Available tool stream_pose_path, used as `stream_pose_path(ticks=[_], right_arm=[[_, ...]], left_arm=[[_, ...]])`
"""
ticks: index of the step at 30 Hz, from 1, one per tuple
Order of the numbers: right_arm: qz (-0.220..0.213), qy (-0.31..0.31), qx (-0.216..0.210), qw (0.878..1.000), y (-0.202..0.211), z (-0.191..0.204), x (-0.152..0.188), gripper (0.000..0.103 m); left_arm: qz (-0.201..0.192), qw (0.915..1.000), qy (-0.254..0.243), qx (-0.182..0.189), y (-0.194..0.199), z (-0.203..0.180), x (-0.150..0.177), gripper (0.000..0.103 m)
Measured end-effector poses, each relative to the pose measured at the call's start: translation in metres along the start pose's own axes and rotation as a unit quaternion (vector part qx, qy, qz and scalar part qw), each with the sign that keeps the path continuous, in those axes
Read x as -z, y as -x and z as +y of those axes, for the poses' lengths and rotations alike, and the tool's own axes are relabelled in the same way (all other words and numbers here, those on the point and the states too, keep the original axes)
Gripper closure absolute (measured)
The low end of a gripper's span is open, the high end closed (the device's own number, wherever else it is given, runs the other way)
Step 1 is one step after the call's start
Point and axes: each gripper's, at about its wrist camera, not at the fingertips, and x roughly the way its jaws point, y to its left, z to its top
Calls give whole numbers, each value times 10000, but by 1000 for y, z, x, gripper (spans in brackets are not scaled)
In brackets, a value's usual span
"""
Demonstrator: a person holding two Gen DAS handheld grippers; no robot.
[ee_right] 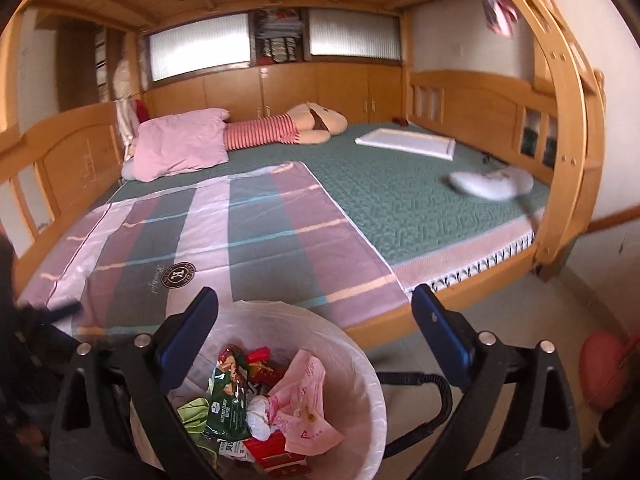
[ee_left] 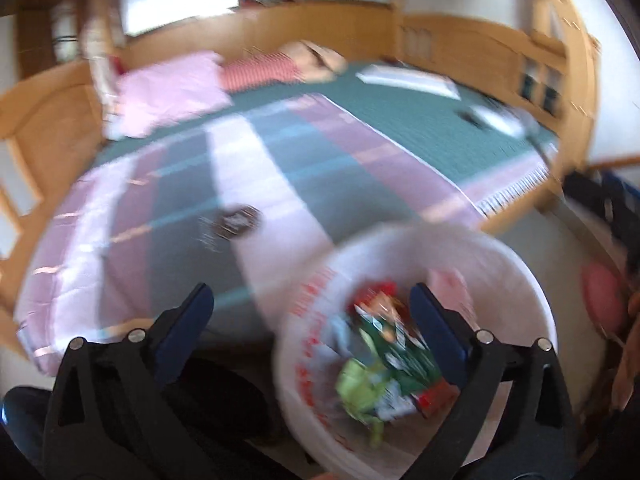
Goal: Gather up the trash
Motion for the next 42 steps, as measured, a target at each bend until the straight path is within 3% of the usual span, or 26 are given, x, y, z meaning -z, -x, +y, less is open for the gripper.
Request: stream_pose_path(ticks=[3, 12, 42], right_arm=[[-113, 200, -126, 9997, 4, 13, 1, 4], [-100, 553, -209, 9982, 2, 37, 2, 4], [58, 521, -254, 9983, -6, 46, 5, 4]], left_arm=[[-267, 9988, 233, -342, 15, 15, -8, 4], [-686, 9928, 547, -818, 48, 37, -19, 4], [-680, 9915, 751, -812, 53, 43, -20, 4]])
